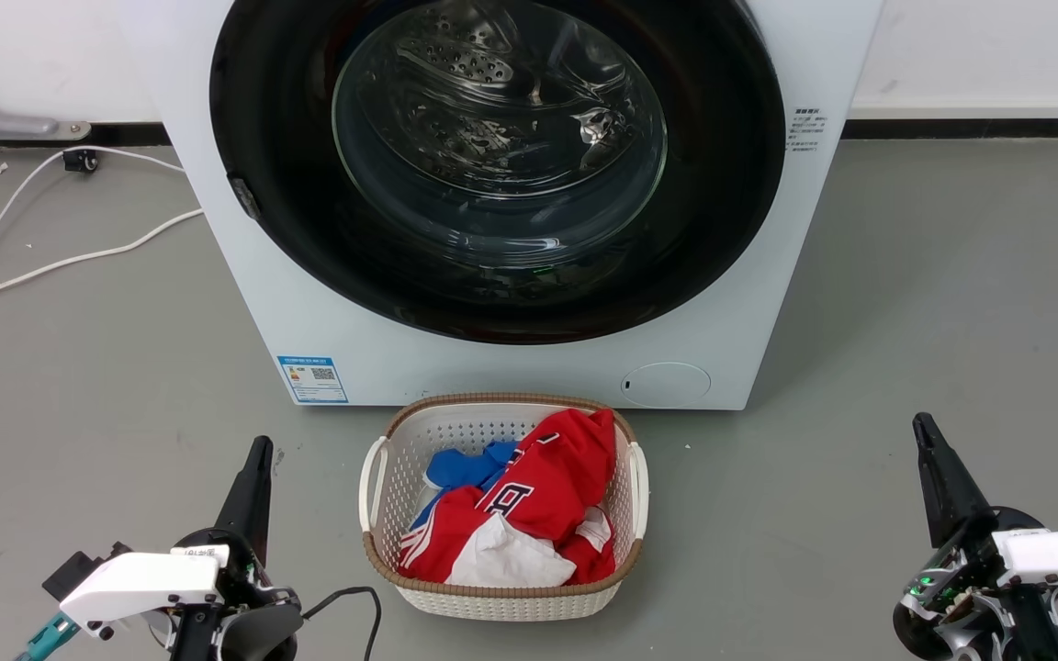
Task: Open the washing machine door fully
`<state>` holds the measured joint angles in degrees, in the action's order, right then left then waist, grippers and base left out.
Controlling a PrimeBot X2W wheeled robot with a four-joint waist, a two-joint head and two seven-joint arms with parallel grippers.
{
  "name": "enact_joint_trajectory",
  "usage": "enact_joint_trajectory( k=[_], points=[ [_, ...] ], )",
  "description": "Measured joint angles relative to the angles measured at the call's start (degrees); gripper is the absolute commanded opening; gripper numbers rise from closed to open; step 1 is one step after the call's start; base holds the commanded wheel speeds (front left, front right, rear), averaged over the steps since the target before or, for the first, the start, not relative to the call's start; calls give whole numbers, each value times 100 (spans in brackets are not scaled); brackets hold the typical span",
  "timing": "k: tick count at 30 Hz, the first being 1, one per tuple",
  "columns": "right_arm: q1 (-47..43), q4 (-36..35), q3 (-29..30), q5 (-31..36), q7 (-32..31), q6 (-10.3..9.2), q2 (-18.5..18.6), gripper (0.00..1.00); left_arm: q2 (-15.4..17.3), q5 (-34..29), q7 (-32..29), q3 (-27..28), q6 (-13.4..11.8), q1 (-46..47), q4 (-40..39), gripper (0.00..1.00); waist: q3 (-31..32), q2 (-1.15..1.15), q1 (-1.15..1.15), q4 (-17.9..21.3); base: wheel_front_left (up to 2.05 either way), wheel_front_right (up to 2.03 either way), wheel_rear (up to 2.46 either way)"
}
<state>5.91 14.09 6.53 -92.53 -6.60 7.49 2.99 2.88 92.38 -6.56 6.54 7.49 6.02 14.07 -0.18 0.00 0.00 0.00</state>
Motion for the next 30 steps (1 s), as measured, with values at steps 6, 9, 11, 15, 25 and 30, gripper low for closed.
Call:
enact_joint_trajectory(
  k=[6,9,11,15,25,30],
  points=[
    [0,0,0,0,0,0,0,0,0,0,0,0,0,0,0,0,0,0,0,0,0,0,0],
    [0,0,0,0,0,0,0,0,0,0,0,0,0,0,0,0,0,0,0,0,0,0,0],
    [0,0,0,0,0,0,0,0,0,-1,0,0,1,0,0,0,0,0,0,0,0,0,0],
    [0,0,0,0,0,0,0,0,0,0,0,0,0,0,0,0,0,0,0,0,0,0,0],
    [-176,202,-7,-2,1,-9,-13,100,-27,-1,3,-20,-2,-184,203,100,0,0,0,0,0,0,0],
    [-275,238,-11,44,113,-10,-29,100,-37,-68,127,-47,-14,-278,174,100,-2,0,0,0,0,0,0]
  ],
)
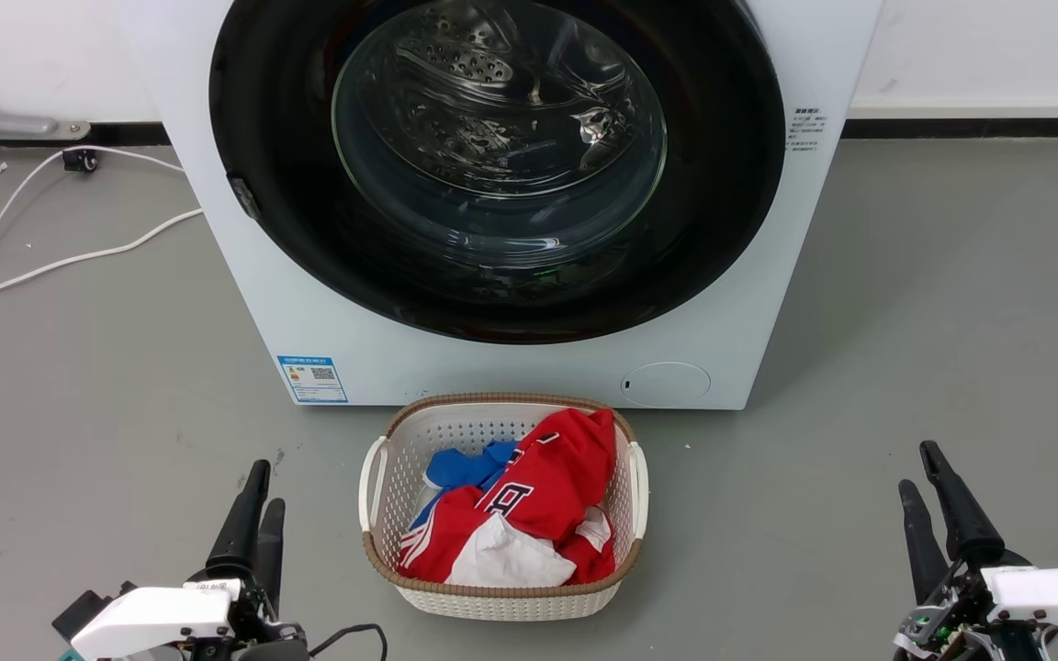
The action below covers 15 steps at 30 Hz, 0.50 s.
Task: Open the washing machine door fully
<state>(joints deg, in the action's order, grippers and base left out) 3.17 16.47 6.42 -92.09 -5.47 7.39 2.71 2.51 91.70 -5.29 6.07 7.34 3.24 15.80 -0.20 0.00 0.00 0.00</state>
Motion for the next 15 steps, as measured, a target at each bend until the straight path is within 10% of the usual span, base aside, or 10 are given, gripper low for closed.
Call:
enact_joint_trajectory(
  k=[15],
  points=[
    [-68,-521,126,1603,401,0,-1,100,2,-1336,399,57,-246,-1,-528,100,-17,0,0,-1,0,0,0]
  ],
)
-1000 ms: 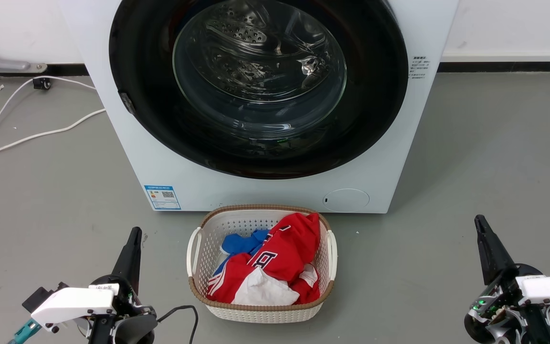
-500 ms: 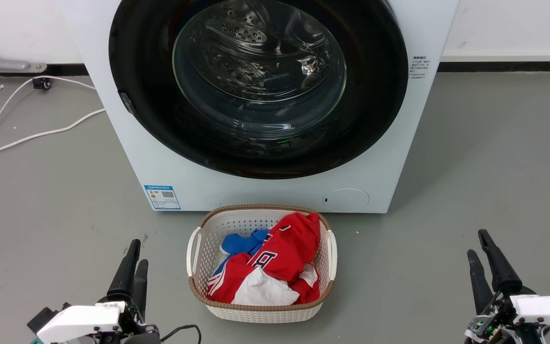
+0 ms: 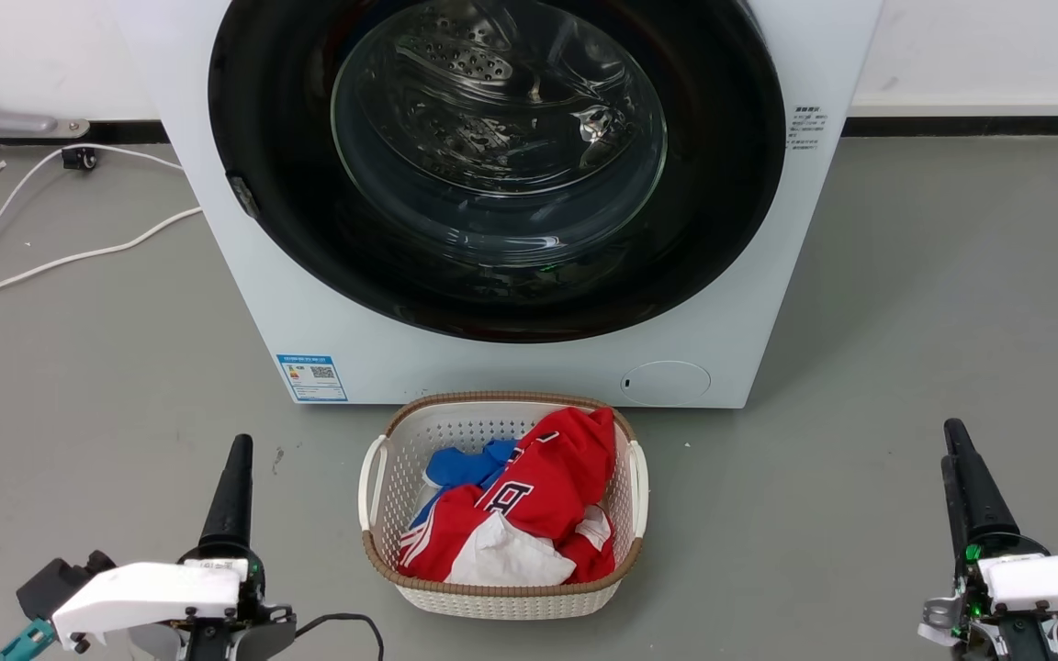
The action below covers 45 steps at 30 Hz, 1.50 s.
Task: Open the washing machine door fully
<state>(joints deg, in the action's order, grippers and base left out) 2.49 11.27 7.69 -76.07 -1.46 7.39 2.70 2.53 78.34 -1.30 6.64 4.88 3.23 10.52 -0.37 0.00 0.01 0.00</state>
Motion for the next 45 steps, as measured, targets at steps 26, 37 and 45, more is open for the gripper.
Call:
enact_joint_trajectory(
  k=[26,37,45],
  points=[
    [-307,-936,-368,3576,558,0,0,100,45,-3264,552,-649,-723,-192,-595,100,-7,0,0,-12,0,0,0],
    [-460,-988,-441,4493,756,0,1,100,201,-4150,744,-968,-937,-251,-660,100,-7,0,0,-30,0,0,0],
    [-524,-1090,-449,5063,884,1,1,100,291,-4674,865,-1181,-1090,-300,-747,100,-3,0,0,-47,0,0,0]
  ],
)
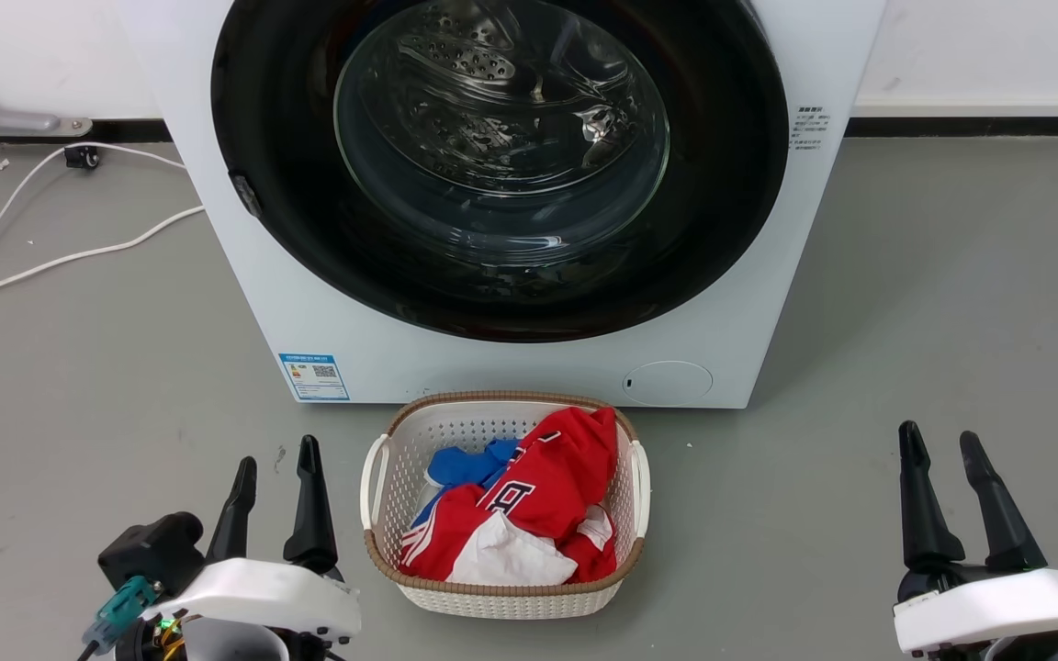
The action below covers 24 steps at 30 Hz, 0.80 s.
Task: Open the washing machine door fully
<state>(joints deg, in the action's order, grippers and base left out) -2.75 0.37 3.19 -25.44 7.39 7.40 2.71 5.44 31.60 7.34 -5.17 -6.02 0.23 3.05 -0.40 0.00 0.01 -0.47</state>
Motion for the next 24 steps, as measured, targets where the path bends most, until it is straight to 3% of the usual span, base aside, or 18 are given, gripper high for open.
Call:
enact_joint_trajectory(
  k=[24],
  points=[
    [-235,-358,-10,1131,332,0,2,100,84,-1240,346,-313,-111,-149,-160,100,37,0,0,-26,0,0,0]
  ],
)
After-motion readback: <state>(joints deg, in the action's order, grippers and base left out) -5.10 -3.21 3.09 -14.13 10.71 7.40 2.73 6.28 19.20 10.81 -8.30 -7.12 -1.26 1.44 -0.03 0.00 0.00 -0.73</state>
